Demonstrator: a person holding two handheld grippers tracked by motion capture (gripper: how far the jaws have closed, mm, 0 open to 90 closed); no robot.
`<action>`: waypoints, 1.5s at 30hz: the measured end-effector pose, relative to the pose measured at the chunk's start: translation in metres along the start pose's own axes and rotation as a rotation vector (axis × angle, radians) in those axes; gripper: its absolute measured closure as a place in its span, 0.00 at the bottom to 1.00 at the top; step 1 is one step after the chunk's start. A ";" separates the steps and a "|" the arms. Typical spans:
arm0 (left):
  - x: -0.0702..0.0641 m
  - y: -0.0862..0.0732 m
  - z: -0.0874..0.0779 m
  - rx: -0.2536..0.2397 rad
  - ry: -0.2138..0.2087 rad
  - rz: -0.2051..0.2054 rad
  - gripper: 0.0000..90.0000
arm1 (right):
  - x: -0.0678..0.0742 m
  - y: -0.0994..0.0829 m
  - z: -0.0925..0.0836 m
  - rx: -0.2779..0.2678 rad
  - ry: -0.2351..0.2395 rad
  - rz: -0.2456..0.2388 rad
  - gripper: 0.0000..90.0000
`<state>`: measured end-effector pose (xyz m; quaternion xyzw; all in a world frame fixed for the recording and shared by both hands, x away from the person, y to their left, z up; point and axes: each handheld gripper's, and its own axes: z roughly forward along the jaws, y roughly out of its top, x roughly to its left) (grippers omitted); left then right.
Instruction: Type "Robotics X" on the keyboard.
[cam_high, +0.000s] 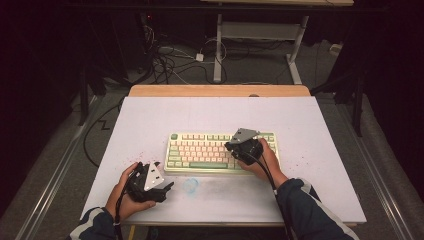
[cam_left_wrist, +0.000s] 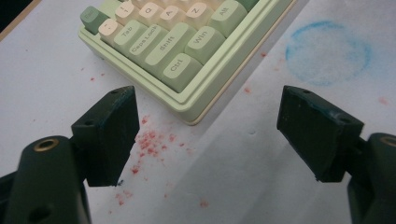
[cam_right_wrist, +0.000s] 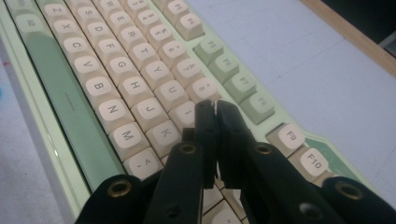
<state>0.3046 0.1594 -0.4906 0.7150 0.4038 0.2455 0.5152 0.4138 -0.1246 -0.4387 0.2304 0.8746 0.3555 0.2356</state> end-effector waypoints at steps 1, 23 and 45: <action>0.000 0.000 0.000 -0.001 0.001 -0.001 0.22 | 0.000 0.000 -0.002 -0.009 0.000 -0.002 0.96; 0.001 0.001 0.005 0.014 -0.005 0.005 0.22 | -0.014 -0.011 -0.079 -0.253 -0.112 0.035 0.46; 0.006 0.005 0.005 -0.013 0.044 0.000 0.27 | 0.000 -0.068 -0.110 -0.197 -0.264 0.047 0.31</action>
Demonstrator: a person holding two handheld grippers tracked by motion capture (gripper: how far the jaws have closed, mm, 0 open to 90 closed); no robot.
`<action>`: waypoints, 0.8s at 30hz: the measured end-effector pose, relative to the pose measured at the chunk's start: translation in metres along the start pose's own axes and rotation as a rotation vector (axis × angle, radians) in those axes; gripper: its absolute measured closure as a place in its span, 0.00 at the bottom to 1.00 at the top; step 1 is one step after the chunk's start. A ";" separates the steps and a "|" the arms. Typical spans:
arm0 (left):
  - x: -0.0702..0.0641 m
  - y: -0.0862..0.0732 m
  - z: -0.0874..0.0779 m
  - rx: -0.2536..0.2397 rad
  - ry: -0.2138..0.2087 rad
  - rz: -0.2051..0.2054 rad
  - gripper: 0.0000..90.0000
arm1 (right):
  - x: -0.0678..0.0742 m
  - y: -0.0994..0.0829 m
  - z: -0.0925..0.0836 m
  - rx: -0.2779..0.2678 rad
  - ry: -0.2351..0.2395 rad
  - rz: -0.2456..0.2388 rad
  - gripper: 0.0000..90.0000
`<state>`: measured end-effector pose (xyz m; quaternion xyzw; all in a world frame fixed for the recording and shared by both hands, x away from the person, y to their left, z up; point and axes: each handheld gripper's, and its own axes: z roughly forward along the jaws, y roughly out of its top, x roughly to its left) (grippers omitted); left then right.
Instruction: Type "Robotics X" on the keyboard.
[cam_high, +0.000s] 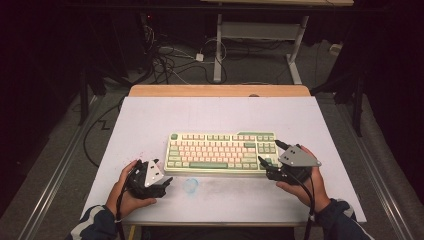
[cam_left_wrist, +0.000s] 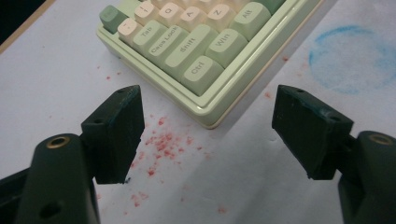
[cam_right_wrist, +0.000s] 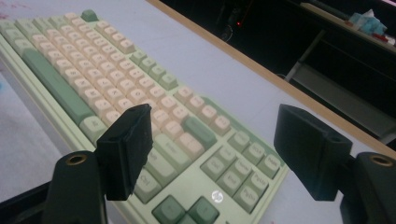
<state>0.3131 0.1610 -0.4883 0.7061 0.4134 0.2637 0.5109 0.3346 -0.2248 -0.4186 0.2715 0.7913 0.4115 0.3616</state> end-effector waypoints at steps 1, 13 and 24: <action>0.001 0.001 0.000 -0.002 0.002 -0.003 0.27 | 0.000 0.000 0.000 0.000 0.000 0.000 0.31; 0.003 0.017 -0.003 0.015 -0.063 -0.080 0.60 | 0.021 -0.026 -0.019 0.025 0.018 -0.049 0.31; -0.014 0.046 0.019 0.062 -0.152 -0.064 0.97 | 0.026 -0.038 -0.021 0.074 0.052 -0.057 0.31</action>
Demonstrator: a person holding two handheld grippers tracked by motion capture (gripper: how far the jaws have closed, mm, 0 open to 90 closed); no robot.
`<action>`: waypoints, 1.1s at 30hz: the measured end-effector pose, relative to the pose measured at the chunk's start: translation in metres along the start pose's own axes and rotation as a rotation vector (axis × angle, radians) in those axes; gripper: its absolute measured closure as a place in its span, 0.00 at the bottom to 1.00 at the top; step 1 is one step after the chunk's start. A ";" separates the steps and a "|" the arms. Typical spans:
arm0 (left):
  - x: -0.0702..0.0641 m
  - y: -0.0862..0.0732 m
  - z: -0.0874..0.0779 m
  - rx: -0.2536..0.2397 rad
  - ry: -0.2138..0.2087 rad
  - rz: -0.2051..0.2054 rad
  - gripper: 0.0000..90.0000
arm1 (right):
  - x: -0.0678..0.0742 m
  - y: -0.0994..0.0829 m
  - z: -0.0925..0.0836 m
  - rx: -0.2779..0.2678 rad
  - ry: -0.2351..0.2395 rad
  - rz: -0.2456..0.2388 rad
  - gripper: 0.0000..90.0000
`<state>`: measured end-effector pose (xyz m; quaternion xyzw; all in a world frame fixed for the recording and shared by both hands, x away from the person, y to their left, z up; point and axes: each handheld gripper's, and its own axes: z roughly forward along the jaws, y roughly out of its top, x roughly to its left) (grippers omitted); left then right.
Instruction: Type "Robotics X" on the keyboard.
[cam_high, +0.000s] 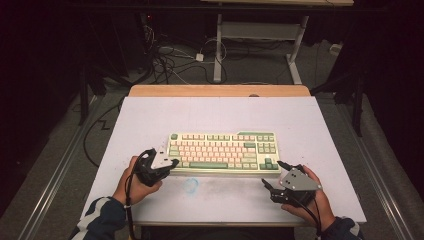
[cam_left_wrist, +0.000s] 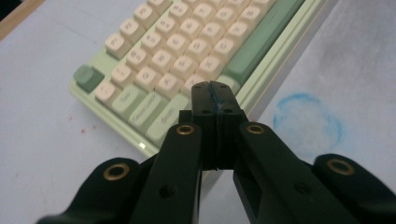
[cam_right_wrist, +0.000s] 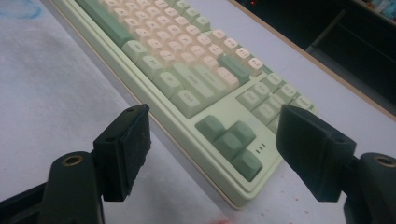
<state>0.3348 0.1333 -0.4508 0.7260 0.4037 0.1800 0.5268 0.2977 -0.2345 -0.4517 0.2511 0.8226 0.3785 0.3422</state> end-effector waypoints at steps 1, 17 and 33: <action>-0.003 0.003 0.004 0.006 -0.007 0.003 0.97 | 0.001 0.000 0.001 0.003 0.007 -0.005 0.31; -0.044 0.020 0.080 0.091 -0.081 0.076 0.95 | 0.002 -0.003 0.005 0.027 -0.002 -0.023 0.31; -0.042 0.014 0.090 0.105 -0.061 0.088 0.93 | 0.001 -0.004 0.008 0.052 -0.009 -0.033 0.31</action>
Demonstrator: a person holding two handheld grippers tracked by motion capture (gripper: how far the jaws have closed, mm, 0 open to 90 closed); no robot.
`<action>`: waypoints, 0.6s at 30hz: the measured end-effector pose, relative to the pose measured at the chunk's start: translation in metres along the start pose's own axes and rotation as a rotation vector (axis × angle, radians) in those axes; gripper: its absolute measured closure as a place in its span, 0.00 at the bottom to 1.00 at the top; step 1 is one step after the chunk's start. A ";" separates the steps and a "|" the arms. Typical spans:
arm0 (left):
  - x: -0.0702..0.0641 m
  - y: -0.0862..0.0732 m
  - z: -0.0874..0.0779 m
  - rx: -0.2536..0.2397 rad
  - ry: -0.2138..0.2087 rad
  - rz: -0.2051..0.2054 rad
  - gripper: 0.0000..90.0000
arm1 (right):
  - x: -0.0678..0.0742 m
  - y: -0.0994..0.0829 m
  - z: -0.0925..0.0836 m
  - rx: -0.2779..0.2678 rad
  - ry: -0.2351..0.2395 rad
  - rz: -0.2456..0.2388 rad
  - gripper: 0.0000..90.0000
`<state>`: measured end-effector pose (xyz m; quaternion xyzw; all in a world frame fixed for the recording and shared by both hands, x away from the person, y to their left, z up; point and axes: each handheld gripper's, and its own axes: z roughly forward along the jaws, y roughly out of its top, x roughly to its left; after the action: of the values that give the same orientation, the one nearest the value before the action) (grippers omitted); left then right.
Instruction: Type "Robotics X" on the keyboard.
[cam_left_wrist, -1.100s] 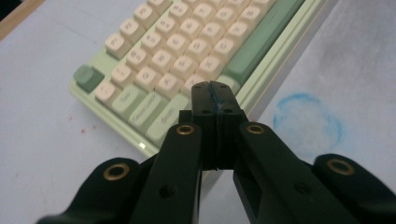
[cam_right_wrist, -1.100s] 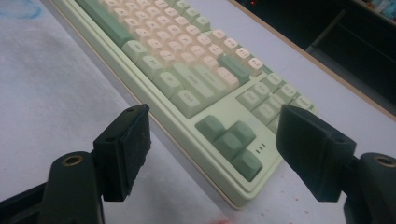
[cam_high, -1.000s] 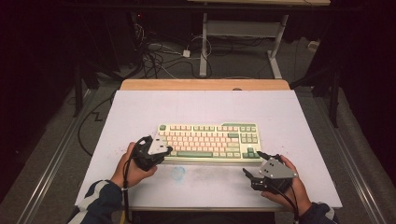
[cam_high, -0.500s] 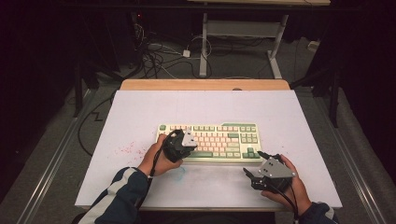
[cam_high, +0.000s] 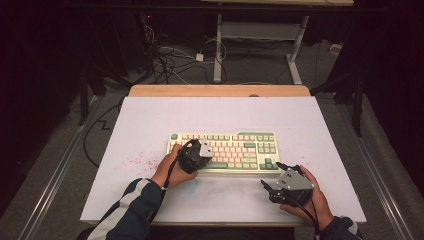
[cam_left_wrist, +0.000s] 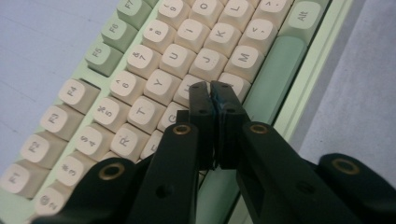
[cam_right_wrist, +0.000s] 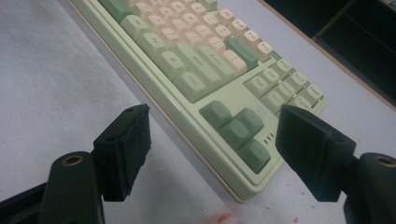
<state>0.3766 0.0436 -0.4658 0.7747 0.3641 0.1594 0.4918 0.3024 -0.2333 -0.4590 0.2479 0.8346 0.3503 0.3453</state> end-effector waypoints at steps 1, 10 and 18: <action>0.001 0.003 -0.004 -0.026 -0.004 -0.005 0.93 | 0.000 0.000 0.000 0.000 0.000 0.000 0.31; 0.007 0.013 -0.027 -0.138 0.008 -0.003 0.75 | -0.001 0.000 0.000 -0.001 -0.006 0.004 0.31; 0.011 0.014 -0.049 -0.249 0.033 0.033 0.38 | -0.002 0.000 -0.001 -0.002 -0.009 0.006 0.31</action>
<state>0.3601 0.0794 -0.4322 0.7107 0.3367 0.2244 0.5755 0.3032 -0.2357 -0.4579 0.2516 0.8320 0.3510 0.3482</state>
